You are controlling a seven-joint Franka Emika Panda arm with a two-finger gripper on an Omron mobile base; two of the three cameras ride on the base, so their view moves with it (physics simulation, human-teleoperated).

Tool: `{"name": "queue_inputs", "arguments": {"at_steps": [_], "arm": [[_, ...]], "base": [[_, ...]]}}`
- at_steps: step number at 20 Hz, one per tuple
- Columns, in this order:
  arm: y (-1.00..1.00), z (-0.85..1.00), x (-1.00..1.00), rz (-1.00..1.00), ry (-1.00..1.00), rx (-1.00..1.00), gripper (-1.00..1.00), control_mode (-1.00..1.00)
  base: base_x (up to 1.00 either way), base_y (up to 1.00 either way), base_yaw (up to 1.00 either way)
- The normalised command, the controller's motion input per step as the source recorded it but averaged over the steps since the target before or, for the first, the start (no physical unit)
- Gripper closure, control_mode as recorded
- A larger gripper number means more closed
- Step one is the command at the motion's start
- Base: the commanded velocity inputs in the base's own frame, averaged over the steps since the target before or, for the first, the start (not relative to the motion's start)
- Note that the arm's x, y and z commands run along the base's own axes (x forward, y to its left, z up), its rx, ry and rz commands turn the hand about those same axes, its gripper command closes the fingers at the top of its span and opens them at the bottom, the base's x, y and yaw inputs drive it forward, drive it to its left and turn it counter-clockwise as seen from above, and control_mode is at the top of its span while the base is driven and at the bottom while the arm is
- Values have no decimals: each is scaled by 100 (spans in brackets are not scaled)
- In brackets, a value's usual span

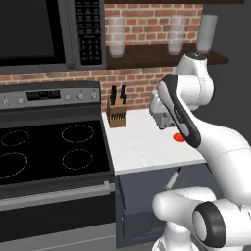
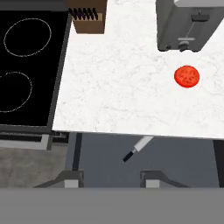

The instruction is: Pick the rolling pin from the drawer and place it on the counter.

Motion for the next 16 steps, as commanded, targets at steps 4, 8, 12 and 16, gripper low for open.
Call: {"name": "queue_inputs", "arguments": {"at_steps": [4,8,12,16], "arm": [[-2,-13,-28,0,0,0,-100,-100],[0,-68,-61,0,0,0,-100,-100],[1,-76,-37,0,2,-3,-100,-100],[2,-61,-9,0,0,-2,-100,-100]], "base": [[0,0,0],[0,0,0],[0,0,0],[0,0,0]]}}
